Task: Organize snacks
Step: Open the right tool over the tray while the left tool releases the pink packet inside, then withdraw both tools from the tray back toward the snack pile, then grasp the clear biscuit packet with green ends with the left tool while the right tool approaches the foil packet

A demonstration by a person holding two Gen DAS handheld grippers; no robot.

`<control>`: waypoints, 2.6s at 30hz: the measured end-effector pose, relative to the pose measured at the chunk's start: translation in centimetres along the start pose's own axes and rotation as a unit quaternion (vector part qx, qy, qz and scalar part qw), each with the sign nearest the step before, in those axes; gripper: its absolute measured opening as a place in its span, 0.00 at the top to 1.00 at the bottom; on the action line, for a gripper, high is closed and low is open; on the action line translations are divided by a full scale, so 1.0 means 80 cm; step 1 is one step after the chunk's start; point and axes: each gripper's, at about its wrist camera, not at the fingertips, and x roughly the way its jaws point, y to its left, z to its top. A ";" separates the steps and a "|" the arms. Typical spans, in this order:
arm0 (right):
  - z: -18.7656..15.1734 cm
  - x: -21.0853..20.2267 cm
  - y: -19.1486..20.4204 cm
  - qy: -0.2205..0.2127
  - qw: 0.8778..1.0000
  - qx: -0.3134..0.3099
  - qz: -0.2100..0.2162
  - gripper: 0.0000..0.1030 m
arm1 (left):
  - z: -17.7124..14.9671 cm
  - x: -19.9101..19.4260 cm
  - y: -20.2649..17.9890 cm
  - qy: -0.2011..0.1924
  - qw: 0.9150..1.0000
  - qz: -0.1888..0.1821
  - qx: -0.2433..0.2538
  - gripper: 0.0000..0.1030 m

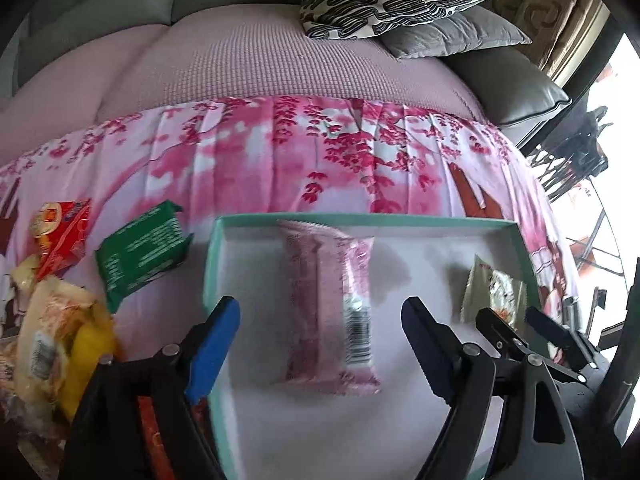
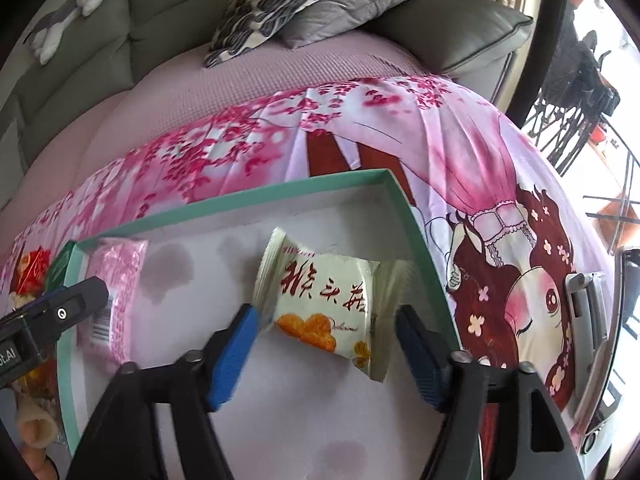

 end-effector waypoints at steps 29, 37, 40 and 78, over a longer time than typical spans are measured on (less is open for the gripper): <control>-0.069 -0.079 0.067 -0.009 0.999 -0.037 0.036 0.00 | -0.079 -0.092 0.062 -0.030 0.994 0.093 -0.040 0.07; -0.098 -0.097 0.105 -0.011 0.998 -0.036 0.044 0.00 | -0.111 -0.120 0.111 -0.029 0.989 0.137 -0.049 0.07; -0.110 -0.102 0.121 -0.011 0.998 -0.038 0.047 0.00 | -0.121 -0.125 0.132 -0.030 0.986 0.153 -0.058 0.07; -0.162 -0.081 0.296 -0.032 0.981 -0.158 0.109 0.00 | -0.194 -0.135 0.311 0.009 0.956 0.177 -0.232 0.07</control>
